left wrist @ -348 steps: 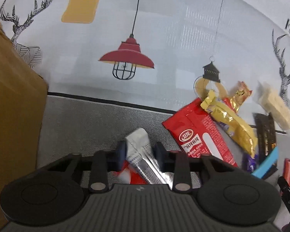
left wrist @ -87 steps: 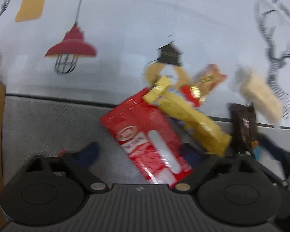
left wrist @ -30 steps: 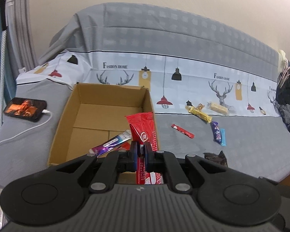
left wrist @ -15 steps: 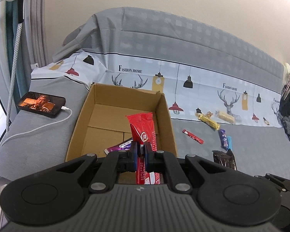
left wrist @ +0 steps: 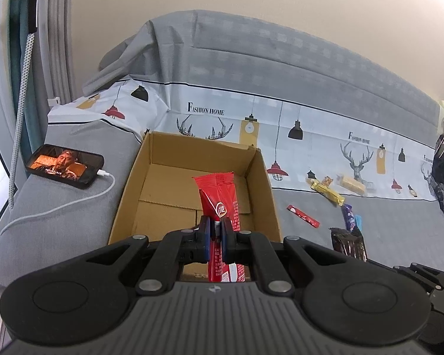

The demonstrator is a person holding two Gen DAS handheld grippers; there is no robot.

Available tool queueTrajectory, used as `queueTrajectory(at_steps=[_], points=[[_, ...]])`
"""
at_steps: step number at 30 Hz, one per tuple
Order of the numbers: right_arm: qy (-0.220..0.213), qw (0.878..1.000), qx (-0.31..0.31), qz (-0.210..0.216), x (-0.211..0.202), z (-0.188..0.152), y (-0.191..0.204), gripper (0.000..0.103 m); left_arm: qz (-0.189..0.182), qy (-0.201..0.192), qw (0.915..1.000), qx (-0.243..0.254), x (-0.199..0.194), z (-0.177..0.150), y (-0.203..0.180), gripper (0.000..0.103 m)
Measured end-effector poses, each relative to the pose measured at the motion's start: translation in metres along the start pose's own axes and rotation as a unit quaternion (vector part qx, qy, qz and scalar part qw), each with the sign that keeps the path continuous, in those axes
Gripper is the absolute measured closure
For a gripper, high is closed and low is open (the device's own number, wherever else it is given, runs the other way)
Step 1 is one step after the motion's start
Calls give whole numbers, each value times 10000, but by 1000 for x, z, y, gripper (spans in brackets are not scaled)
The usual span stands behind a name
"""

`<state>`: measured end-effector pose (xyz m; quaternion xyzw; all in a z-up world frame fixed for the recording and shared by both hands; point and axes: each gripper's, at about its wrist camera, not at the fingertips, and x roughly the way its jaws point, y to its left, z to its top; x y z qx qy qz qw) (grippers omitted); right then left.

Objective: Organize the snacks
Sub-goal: 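Carry the chocolate bar with the right tool while the left tool carries the red packet into the box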

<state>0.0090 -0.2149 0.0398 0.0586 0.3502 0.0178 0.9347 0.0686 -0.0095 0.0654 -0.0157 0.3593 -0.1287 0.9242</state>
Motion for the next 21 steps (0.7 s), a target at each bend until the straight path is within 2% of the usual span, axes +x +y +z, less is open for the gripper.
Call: queueTrajectory(at_steps=[10,21], points=[[-40,9999,-68,129,20,16,14,62,-17,-40,10000,-12,18,15,8,96],[11,9999,-116,109,56,30,18,62,26,231,9997,41,55,21,18,96]])
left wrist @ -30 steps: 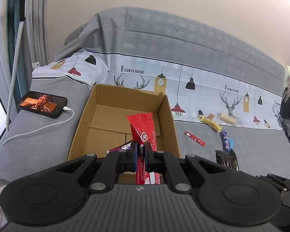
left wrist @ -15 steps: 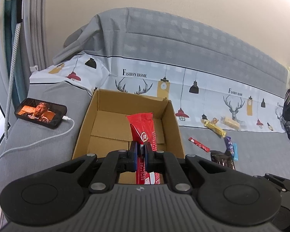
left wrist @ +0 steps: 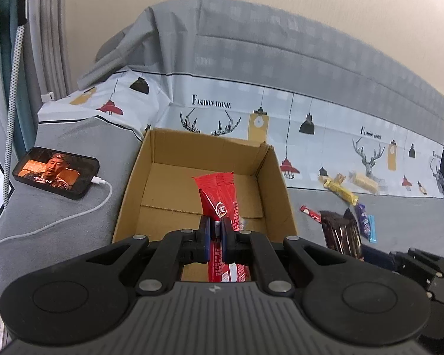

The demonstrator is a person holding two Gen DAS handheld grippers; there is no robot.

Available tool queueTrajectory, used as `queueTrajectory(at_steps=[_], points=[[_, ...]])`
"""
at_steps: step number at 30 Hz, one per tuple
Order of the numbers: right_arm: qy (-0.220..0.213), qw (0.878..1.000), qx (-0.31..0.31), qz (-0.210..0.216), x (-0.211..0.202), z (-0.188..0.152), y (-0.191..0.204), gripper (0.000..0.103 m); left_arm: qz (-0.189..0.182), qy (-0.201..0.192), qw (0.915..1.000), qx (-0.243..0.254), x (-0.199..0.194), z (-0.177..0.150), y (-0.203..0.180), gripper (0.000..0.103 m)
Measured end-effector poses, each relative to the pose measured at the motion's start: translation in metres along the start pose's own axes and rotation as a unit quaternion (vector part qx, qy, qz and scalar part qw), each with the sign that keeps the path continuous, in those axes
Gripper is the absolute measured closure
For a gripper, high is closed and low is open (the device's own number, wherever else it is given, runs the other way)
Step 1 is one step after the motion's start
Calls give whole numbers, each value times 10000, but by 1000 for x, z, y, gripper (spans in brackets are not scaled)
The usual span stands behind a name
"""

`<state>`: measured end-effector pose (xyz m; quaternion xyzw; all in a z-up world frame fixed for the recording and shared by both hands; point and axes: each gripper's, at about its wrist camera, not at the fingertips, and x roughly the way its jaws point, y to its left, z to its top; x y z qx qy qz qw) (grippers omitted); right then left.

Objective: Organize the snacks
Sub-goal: 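Carry the chocolate bar with the right tool while the left tool carries the red packet into the box, then open the right tool inside the box while the left tool releases the red packet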

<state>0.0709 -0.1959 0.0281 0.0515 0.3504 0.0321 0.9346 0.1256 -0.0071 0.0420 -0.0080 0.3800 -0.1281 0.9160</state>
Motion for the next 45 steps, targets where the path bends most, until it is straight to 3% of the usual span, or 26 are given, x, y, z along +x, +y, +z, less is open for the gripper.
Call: queueTrajectory(at_steps=[23,42,44,45], points=[[503,9987,38,90,103,12,7,62,105,649,9978,-98,99,9,23,96],[801,9968,-38,54,142,9,7,62,214,1022,9945,-122,145,0,39,95],[823,9966,-32,82,145,10,6,61,305,954,9948,-203,149,0,42,91],[787,9969,-16,77,145,11,6,56,409,910,9947,-231,150,1,44,72]])
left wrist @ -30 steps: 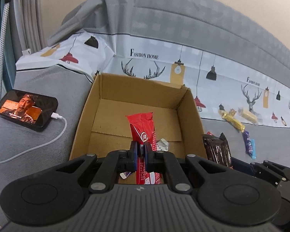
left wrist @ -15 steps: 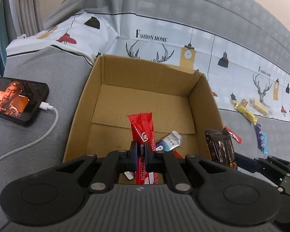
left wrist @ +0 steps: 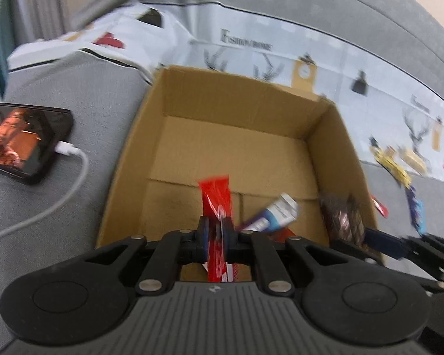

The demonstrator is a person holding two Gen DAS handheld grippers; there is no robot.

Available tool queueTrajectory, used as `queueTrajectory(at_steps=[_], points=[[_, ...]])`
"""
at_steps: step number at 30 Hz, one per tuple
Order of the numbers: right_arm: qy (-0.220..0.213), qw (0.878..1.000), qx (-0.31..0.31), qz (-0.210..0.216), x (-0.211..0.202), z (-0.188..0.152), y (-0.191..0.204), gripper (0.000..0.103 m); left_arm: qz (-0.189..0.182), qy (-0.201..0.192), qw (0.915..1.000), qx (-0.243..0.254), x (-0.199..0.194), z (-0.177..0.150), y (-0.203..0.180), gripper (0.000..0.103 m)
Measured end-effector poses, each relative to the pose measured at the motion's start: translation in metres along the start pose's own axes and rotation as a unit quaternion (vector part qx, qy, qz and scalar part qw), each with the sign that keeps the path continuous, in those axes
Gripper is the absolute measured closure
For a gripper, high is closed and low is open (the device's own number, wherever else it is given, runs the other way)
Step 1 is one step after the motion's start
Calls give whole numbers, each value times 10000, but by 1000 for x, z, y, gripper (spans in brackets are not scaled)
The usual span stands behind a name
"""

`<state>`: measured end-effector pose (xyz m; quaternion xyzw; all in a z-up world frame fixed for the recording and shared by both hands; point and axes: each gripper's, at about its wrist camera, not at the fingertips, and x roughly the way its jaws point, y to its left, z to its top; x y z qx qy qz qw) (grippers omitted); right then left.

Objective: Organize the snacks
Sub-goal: 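Open the right tool inside the box while the left tool releases the red packet, then lift both open tools up out of the box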

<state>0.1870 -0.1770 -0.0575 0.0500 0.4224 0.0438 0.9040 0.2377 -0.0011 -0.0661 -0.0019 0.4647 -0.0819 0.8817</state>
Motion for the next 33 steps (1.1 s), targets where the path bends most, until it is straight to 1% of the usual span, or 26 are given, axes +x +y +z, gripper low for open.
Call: queueTrajectory(at_steps=[1,2,3,4,5,7,10,15,17,20,25,33], points=[[-52,10000,19,-55,-1,2,0,42,62,-52,10000,-18,-1,1,1,33],[-124,9998,39,-130,-3,3,0,33,65,-158,9998,-42,-4,1,3,11],[-223,9996,53,-188,-6,4,0,20,75,-310,9994,-125,-9,0,5,1],[-299,9993,52,-219,-10,5,-1,17,78,-525,9983,-245,-17,-2,8,0],[-325,9992,34,-234,-14,5,-1,17,87,-606,9977,-291,-23,-4,8,0],[-262,9994,20,-222,-21,3,-2,14,106,-499,9984,-235,-29,-9,8,0],[-184,9995,85,-227,-36,-4,0,13,238,-368,9989,-145,-40,-22,5,0],[-231,9996,39,-173,-75,-24,9,12,648,-267,9970,-334,-71,-66,1,0],[-322,9992,-62,-209,-92,-32,14,12,667,-222,9972,-268,-84,-81,-3,0],[-556,9978,-204,-299,-120,-45,24,12,804,-371,9958,-235,-106,-96,-7,0],[-960,9942,-242,-408,-159,-62,32,12,737,-587,9954,-189,-135,-106,-15,0],[-1120,9927,-260,-374,-197,-88,39,12,806,-886,9928,-46,-172,-126,-30,0]])
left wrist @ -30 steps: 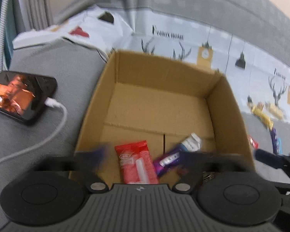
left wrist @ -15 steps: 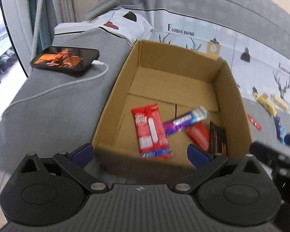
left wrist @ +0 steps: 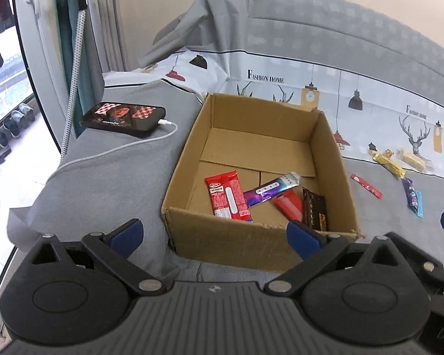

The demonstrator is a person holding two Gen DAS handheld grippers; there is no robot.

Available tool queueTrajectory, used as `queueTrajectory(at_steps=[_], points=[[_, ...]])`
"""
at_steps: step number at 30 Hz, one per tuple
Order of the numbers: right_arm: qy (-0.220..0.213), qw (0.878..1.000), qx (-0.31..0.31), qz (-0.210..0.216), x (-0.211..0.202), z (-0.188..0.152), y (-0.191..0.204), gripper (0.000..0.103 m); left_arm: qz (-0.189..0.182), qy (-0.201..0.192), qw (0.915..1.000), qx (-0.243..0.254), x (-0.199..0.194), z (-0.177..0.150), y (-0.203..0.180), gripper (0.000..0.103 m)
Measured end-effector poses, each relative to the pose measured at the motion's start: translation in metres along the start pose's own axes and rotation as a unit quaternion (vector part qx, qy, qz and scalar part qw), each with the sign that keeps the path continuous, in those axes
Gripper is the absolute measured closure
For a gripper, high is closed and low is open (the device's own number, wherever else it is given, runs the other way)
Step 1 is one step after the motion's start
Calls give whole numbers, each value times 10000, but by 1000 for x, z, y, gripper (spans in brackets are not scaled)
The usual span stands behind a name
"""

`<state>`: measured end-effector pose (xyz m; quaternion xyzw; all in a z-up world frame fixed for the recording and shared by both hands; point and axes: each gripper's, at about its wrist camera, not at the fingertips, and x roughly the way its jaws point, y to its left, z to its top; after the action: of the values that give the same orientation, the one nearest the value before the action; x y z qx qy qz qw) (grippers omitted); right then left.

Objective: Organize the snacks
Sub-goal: 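Lift both open tools up out of the box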

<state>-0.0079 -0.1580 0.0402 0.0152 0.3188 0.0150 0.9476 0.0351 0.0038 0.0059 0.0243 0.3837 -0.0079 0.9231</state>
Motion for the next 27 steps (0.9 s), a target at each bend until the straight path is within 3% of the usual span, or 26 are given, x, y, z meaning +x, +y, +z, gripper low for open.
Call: queueTrajectory(at_steps=[15,27], points=[[-349,9993,122,-3,-46,-17,-4,9,67,-326,9993,191,-43,-21,-9,0],[-346,9993,124,0,-50,-20,-4,4,47,-355,9992,199,-49,-23,-9,0]])
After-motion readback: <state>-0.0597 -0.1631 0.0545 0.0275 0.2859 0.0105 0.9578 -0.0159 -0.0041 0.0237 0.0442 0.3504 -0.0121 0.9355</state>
